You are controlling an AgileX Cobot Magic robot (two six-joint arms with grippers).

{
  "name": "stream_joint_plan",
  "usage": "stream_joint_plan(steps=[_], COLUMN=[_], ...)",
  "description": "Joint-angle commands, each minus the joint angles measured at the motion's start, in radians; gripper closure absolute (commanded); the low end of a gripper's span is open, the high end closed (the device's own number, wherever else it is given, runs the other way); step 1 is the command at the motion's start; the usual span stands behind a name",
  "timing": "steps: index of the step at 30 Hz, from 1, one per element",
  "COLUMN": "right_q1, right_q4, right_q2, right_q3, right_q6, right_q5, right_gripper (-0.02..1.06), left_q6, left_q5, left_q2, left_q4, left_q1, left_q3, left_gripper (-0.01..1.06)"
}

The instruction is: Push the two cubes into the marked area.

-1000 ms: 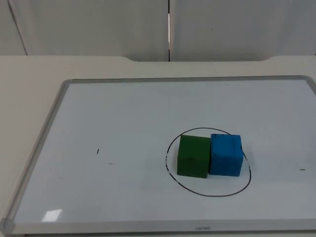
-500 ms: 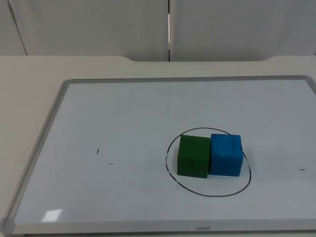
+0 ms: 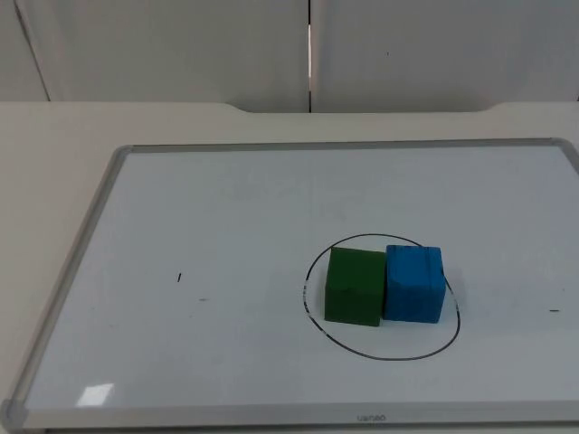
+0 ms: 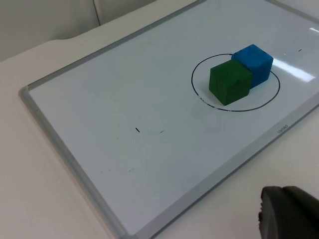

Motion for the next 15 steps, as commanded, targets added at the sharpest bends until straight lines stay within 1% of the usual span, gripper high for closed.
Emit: stream_joint_plan(steps=[1,4,7,8,12,13,15], right_q1=[-0.004,-0.004,-0.004,-0.004,-0.004,-0.004,-0.004], right_q4=[-0.005,-0.002,0.003,0.003,0.003,0.003,0.005], right_q2=[-0.008,-0.008,-0.008,-0.008,-0.008,-0.008,-0.008], right_q3=[-0.001,0.002,0.056,0.056,0.155,0.155,0.223], right_q6=[0.020,0.021,0.021,0.021,0.025,0.025,0.025], right_q5=[0.029,0.070,0.066,0.066,0.020,0.020,-0.037], right_gripper=[1.05,1.05,1.05,1.05,1.05,1.05,1.05], left_q6=[-0.007,-0.007,-0.007,-0.007,-0.007,-0.007,-0.007], left_q5=[0.001,0.001,0.001,0.001,0.001,0.001,0.001], left_q2=[-0.005,-0.005,-0.005,-0.005,-0.005,-0.005,-0.005], left_q4=[0.003,0.003,0.003,0.003,0.003,0.003,0.003], left_q1=[0.002,0.002,0.002,0.002,0.002,0.002,0.002], left_q3=[0.004,0.004,0.004,0.004,0.004,0.004,0.004], left_gripper=[1.05,1.05,1.05,1.05,1.05,1.05,1.05])
